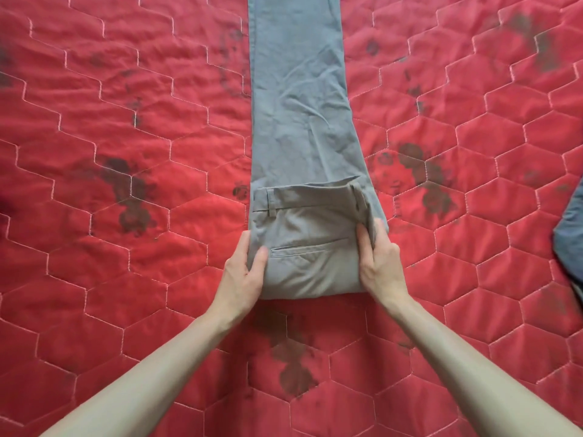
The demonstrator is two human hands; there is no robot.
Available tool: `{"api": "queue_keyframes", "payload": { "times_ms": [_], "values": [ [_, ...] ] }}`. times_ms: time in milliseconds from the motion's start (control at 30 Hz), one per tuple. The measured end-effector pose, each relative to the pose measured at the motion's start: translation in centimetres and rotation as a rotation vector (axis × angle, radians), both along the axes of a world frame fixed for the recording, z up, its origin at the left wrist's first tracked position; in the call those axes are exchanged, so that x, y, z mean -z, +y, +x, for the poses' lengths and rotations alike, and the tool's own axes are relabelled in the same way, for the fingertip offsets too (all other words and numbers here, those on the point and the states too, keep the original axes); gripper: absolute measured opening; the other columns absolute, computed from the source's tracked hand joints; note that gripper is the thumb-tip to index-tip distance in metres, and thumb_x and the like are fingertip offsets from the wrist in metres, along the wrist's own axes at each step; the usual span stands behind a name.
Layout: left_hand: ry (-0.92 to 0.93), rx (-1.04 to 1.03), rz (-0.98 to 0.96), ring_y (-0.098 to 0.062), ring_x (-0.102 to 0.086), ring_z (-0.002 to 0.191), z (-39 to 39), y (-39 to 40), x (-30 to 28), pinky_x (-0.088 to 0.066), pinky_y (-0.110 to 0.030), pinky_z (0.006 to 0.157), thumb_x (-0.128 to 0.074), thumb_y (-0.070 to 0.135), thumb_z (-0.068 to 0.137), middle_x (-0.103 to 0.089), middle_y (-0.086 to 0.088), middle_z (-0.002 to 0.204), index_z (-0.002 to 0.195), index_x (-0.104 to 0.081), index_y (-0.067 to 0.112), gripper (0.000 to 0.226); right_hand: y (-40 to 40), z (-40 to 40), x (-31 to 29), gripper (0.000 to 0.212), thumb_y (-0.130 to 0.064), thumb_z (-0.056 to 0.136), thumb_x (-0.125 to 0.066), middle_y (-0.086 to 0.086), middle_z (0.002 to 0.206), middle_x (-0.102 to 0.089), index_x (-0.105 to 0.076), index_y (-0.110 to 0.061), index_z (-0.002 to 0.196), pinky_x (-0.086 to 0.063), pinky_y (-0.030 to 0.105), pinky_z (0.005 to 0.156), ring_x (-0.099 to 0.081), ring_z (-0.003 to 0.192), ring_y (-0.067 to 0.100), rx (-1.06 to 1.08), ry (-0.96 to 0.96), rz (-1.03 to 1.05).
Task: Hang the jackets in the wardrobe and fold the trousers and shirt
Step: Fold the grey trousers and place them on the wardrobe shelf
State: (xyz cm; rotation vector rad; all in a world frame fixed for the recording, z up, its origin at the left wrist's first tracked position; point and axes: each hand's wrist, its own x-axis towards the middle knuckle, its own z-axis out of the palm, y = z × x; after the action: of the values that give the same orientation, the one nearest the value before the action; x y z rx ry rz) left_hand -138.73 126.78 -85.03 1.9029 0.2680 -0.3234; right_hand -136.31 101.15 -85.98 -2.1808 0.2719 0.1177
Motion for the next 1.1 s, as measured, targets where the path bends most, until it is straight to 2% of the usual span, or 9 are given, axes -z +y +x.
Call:
{"api": "queue_keyframes", "payload": {
  "times_ms": [200, 300, 367, 433, 567, 667, 800, 900, 1100],
  "values": [
    [0.035, -0.014, 0.134, 0.003, -0.062, 0.087, 0.7, -0.5, 0.9, -0.044, -0.018, 0.084, -0.048, 0.010, 0.108, -0.068, 0.018, 0.096, 0.115, -0.051, 0.030, 0.022, 0.4, 1.6, 1.3, 0.040, -0.053, 0.107, -0.041, 0.026, 0.084, -0.068, -0.038, -0.027, 0.076, -0.039, 0.047, 0.066, -0.063, 0.086, 0.050, 0.093, 0.229, -0.206],
    [0.067, -0.056, 0.244, -0.018, -0.064, 0.076, 0.8, -1.0, 1.0, -0.045, -0.044, 0.076, -0.052, 0.021, 0.107, -0.069, 0.001, 0.081, 0.110, -0.051, 0.031, 0.010, 1.0, 0.5, 1.5, 0.045, -0.060, 0.105, -0.040, 0.028, 0.083, -0.068, -0.048, -0.020, 0.085, -0.037, 0.044, 0.063, -0.066, 0.083, 0.051, 0.217, 0.208, -0.376],
    [0.101, -0.060, 0.434, -0.039, -0.067, 0.087, 1.0, -1.2, 0.8, -0.047, -0.047, 0.070, -0.052, 0.034, 0.106, -0.074, -0.007, 0.088, 0.111, -0.050, 0.031, 0.006, 1.4, -0.1, 1.5, 0.046, -0.060, 0.104, -0.042, 0.028, 0.079, -0.068, -0.053, -0.018, 0.089, -0.035, 0.043, 0.063, -0.067, 0.079, 0.051, 0.262, 0.191, -0.449],
    [0.104, -0.044, 0.625, -0.044, -0.067, 0.093, 1.3, -1.5, 0.5, -0.045, -0.045, 0.069, -0.050, 0.039, 0.105, -0.074, -0.012, 0.098, 0.118, -0.048, 0.031, 0.016, 2.0, -0.3, 1.7, 0.045, -0.058, 0.104, -0.045, 0.028, 0.076, -0.068, -0.055, -0.017, 0.090, -0.035, 0.043, 0.061, -0.067, 0.075, 0.051, 0.303, 0.188, -0.497],
    [-0.301, 0.186, 0.831, -0.033, -0.052, 0.127, 1.2, -2.1, 0.3, -0.046, -0.048, 0.102, -0.052, 0.031, 0.104, -0.053, -0.012, 0.141, 0.148, -0.048, 0.012, 0.048, 3.2, -0.7, 1.8, 0.036, -0.046, 0.104, -0.054, 0.019, 0.084, -0.065, -0.057, -0.012, 0.092, -0.041, 0.044, 0.064, -0.063, 0.081, 0.044, 0.398, 0.080, -0.513],
    [-0.530, 0.599, 0.815, -0.034, -0.036, 0.152, 1.0, -2.5, 1.5, -0.029, -0.050, 0.124, -0.047, 0.039, 0.105, -0.043, -0.013, 0.161, 0.155, -0.046, 0.011, 0.057, 2.7, -0.4, 1.9, 0.020, -0.028, 0.102, -0.064, 0.016, 0.111, -0.060, -0.062, -0.012, 0.113, -0.044, 0.049, 0.085, -0.058, 0.103, 0.040, 0.385, -0.044, -0.560],
    [-0.435, 0.776, 0.866, -0.033, -0.011, 0.161, 1.5, -3.0, 3.6, -0.021, -0.055, 0.127, -0.045, 0.056, 0.104, -0.019, -0.008, 0.173, 0.164, -0.030, 0.022, 0.071, 2.0, 0.4, 2.2, 0.047, -0.016, 0.102, -0.056, 0.013, 0.155, -0.046, -0.053, -0.010, 0.148, -0.033, 0.043, 0.119, -0.041, 0.147, 0.030, -0.084, -0.329, -0.596],
    [-0.408, 0.726, 0.863, -0.034, -0.007, 0.161, 2.4, -3.0, 4.6, -0.021, -0.057, 0.126, -0.046, 0.062, 0.101, -0.014, -0.006, 0.175, 0.166, -0.025, 0.025, 0.078, 1.4, 1.0, 2.9, 0.055, -0.036, 0.107, -0.047, 0.007, 0.171, -0.024, -0.040, -0.020, 0.160, -0.022, 0.048, 0.127, -0.017, 0.160, 0.026, -0.449, -0.293, -0.620],
    [-0.404, 0.764, 0.820, -0.032, 0.001, 0.162, 3.4, -2.4, 5.3, -0.016, -0.058, 0.127, -0.046, 0.069, 0.097, -0.004, -0.005, 0.176, 0.167, -0.016, 0.028, 0.086, 0.0, 1.6, 4.3, 0.066, -0.048, 0.105, -0.039, -0.002, 0.174, -0.014, -0.026, -0.023, 0.165, -0.020, 0.050, 0.128, -0.004, 0.162, 0.021, -0.410, -0.051, -0.604]
  ]
}}
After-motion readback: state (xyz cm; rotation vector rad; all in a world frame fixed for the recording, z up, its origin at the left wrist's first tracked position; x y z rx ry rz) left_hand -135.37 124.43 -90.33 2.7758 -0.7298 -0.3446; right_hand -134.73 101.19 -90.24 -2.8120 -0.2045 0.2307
